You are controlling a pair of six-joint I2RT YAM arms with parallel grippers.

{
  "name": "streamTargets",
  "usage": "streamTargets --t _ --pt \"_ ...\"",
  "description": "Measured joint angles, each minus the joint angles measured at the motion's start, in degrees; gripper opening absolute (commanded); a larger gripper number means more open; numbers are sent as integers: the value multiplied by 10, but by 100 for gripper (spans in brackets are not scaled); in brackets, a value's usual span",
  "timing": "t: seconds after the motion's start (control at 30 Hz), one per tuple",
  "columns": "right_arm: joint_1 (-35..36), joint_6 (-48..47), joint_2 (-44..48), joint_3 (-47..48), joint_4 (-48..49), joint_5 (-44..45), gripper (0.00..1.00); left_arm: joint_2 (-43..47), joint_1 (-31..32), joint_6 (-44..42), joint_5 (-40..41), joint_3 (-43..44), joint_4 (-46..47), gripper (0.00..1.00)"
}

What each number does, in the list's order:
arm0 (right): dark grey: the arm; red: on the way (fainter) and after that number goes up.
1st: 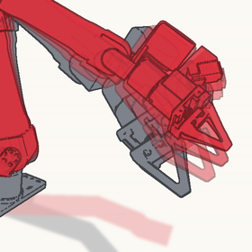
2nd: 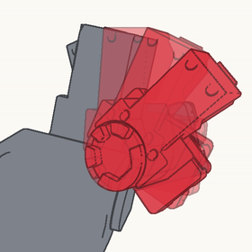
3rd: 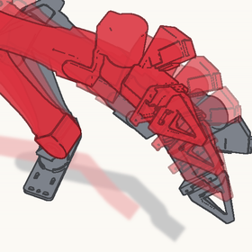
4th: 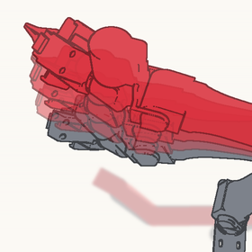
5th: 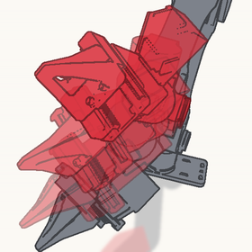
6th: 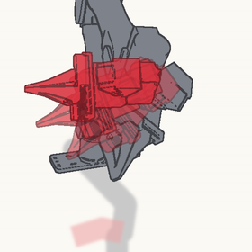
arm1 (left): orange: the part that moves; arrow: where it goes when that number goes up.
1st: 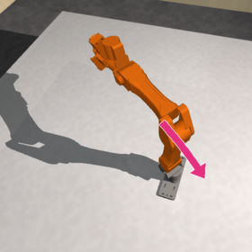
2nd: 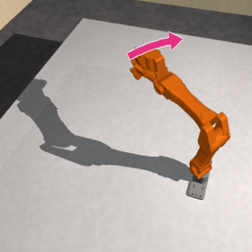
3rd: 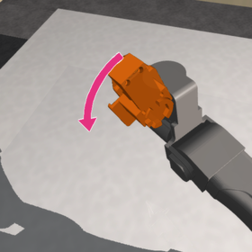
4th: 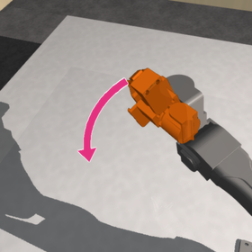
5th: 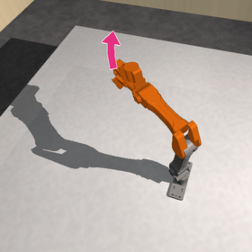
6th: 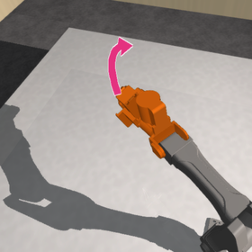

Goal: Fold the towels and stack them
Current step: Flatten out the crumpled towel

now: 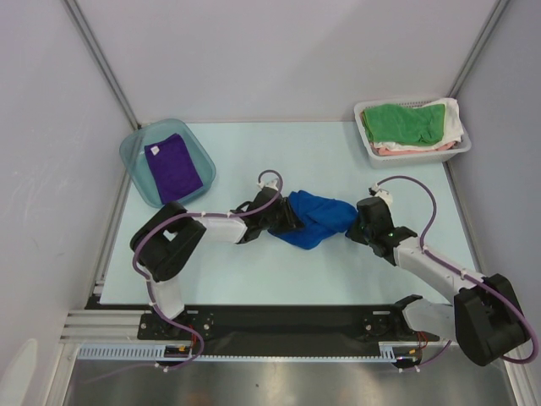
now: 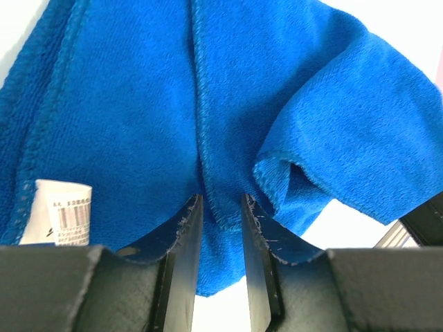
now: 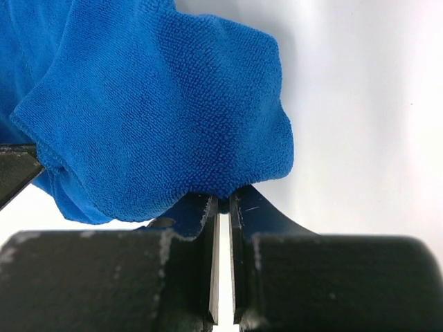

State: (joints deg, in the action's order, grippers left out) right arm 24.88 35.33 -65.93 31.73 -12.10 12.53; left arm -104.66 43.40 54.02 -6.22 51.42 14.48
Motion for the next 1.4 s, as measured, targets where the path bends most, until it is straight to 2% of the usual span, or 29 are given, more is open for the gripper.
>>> streamTargets --t 0.2,0.3,0.43,0.5,0.73,0.93,1.3,1.4 --pt "0 0 3 0 0 0 4 -3 0 1 0 7 5 29" --pt "0 0 3 0 0 0 4 -5 0 1 -1 12 7 20" --pt "0 0 4 0 0 0 4 -11 0 1 -3 17 12 3" --pt "0 0 6 -1 0 0 4 -13 0 1 -4 17 12 0" --pt "-1 0 10 -8 -1 0 4 -13 0 0 -4 16 13 0" --pt "-2 -1 21 -9 -3 -1 17 4 -7 -5 1 -4 10 0" --pt "-17 -5 33 -9 -9 -28 28 156 -57 -42 49 -60 -24 0" --pt "-18 -5 38 -9 -13 -35 28 180 -62 -48 61 -76 -28 1"
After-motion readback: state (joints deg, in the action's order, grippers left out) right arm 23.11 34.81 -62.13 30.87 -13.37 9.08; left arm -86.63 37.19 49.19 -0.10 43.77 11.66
